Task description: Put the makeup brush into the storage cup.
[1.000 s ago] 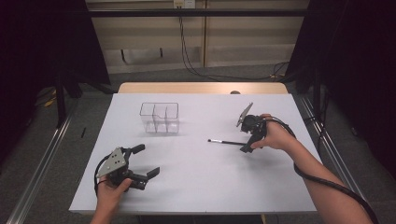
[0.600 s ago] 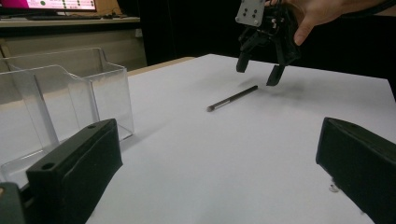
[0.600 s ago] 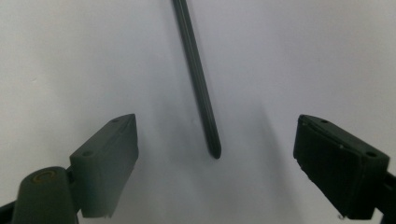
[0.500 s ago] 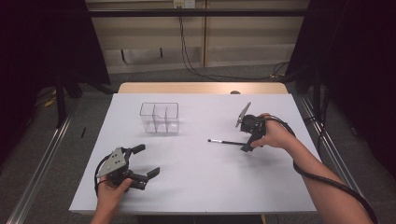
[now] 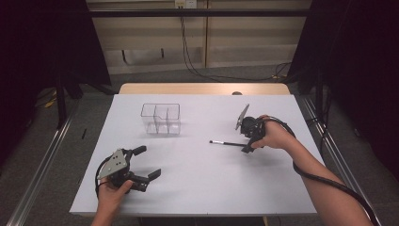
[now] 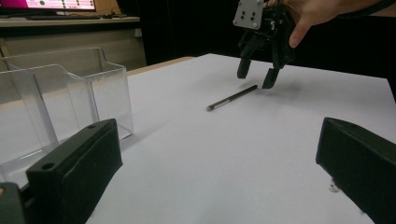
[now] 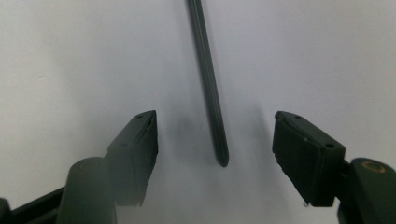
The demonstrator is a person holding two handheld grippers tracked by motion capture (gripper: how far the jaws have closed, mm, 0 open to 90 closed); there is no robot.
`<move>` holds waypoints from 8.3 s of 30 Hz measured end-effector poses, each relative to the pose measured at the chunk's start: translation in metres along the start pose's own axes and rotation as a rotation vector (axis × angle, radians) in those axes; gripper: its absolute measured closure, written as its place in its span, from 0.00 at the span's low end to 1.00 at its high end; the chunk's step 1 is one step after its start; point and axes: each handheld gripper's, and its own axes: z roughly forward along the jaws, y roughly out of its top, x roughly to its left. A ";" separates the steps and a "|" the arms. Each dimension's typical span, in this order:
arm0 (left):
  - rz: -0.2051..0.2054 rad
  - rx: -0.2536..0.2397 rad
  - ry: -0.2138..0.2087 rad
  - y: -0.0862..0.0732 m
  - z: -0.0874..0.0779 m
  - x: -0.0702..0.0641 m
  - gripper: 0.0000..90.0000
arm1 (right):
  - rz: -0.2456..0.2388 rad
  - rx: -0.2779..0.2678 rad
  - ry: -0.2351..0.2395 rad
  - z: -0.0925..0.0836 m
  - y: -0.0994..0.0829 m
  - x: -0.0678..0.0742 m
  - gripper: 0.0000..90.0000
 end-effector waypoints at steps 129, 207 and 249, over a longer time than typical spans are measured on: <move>-0.002 0.019 -0.011 -0.001 0.003 0.000 0.00 | 0.164 -0.253 0.122 0.001 -0.020 0.003 0.94; -0.023 0.003 -0.004 0.003 0.005 -0.003 0.00 | 0.327 -0.954 0.122 -0.001 -0.066 0.047 0.94; -0.021 0.014 -0.039 0.015 0.023 -0.005 0.00 | 0.241 -1.009 0.213 0.016 -0.037 0.082 0.94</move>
